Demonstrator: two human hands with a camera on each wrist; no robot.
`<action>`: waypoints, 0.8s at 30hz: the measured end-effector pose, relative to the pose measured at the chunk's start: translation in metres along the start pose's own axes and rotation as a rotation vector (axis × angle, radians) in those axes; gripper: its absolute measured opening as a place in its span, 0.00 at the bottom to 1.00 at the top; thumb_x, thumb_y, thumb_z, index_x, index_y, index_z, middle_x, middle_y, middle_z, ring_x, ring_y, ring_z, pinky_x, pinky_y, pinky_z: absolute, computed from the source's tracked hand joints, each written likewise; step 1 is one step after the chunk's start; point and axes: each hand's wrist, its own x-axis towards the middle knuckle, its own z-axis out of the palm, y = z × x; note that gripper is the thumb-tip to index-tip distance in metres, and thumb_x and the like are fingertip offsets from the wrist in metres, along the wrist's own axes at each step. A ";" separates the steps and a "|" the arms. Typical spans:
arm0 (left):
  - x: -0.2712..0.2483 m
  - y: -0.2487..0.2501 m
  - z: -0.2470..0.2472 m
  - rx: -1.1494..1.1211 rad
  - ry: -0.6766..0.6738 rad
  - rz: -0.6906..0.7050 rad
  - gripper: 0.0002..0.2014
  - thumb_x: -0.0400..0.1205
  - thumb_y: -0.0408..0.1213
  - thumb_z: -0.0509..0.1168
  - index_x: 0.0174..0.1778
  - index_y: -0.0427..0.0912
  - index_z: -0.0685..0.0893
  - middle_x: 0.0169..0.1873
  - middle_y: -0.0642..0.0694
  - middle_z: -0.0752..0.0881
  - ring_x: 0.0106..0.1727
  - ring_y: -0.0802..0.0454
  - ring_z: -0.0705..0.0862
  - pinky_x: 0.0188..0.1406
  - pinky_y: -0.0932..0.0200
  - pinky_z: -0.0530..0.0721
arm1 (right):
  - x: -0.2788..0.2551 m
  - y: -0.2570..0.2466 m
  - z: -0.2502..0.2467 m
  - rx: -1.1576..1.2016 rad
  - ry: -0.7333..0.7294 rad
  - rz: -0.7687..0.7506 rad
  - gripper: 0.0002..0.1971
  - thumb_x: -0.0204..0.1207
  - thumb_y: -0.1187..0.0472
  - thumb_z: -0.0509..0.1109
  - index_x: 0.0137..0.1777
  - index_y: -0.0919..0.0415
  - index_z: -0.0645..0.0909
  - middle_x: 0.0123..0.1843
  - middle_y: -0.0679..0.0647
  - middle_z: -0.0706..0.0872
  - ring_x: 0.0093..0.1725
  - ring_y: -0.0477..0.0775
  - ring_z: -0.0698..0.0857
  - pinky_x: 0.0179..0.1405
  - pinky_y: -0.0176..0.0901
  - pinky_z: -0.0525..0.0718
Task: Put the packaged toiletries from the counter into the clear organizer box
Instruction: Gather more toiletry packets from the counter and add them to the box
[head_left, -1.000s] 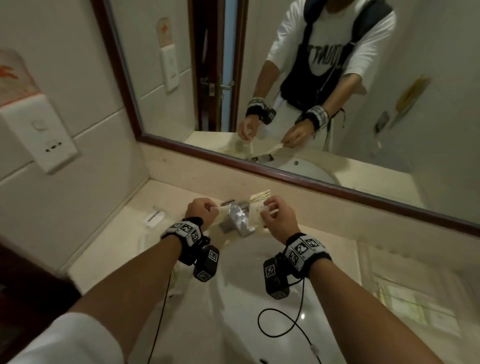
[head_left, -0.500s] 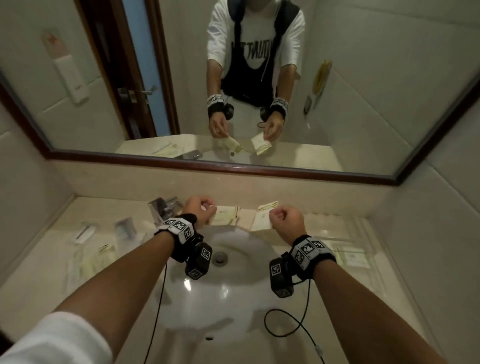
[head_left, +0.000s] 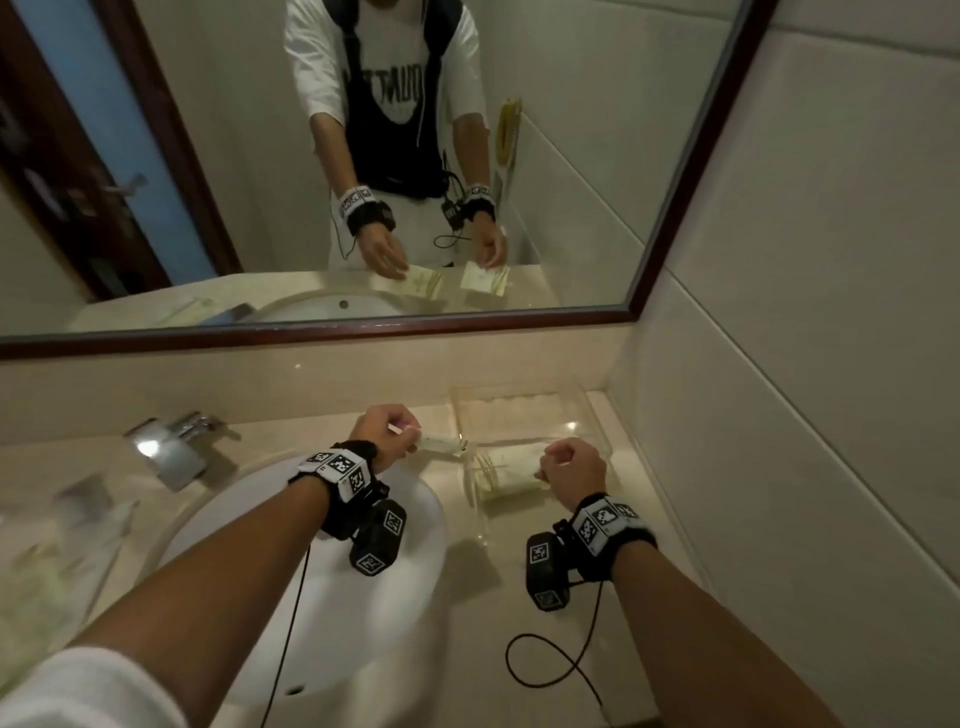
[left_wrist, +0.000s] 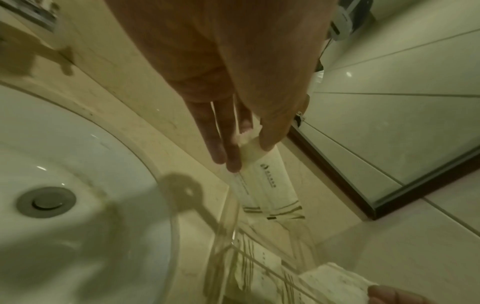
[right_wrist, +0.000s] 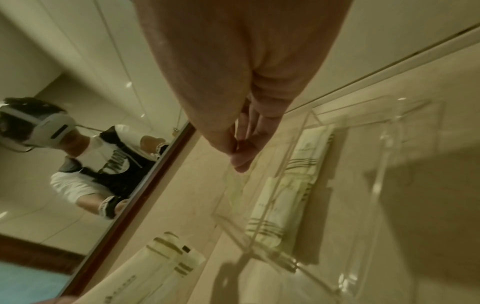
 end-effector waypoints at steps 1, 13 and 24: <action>0.001 0.003 0.008 0.011 -0.002 0.005 0.07 0.76 0.32 0.66 0.33 0.45 0.84 0.34 0.41 0.89 0.36 0.45 0.89 0.46 0.46 0.90 | 0.001 0.007 -0.008 -0.016 0.023 0.023 0.04 0.73 0.70 0.70 0.43 0.62 0.83 0.43 0.58 0.88 0.37 0.52 0.87 0.43 0.37 0.88; 0.007 0.022 0.066 0.080 -0.056 0.021 0.06 0.76 0.32 0.69 0.35 0.46 0.84 0.33 0.45 0.86 0.37 0.46 0.85 0.38 0.58 0.82 | 0.032 0.062 -0.026 0.016 0.118 0.264 0.07 0.74 0.67 0.66 0.44 0.59 0.85 0.44 0.61 0.91 0.45 0.61 0.89 0.43 0.45 0.85; 0.024 0.014 0.073 0.072 -0.078 0.023 0.10 0.76 0.32 0.69 0.32 0.52 0.83 0.40 0.41 0.90 0.45 0.44 0.89 0.47 0.49 0.87 | 0.049 0.081 0.005 0.108 0.198 0.356 0.10 0.75 0.74 0.60 0.46 0.65 0.82 0.45 0.59 0.87 0.47 0.61 0.85 0.52 0.50 0.84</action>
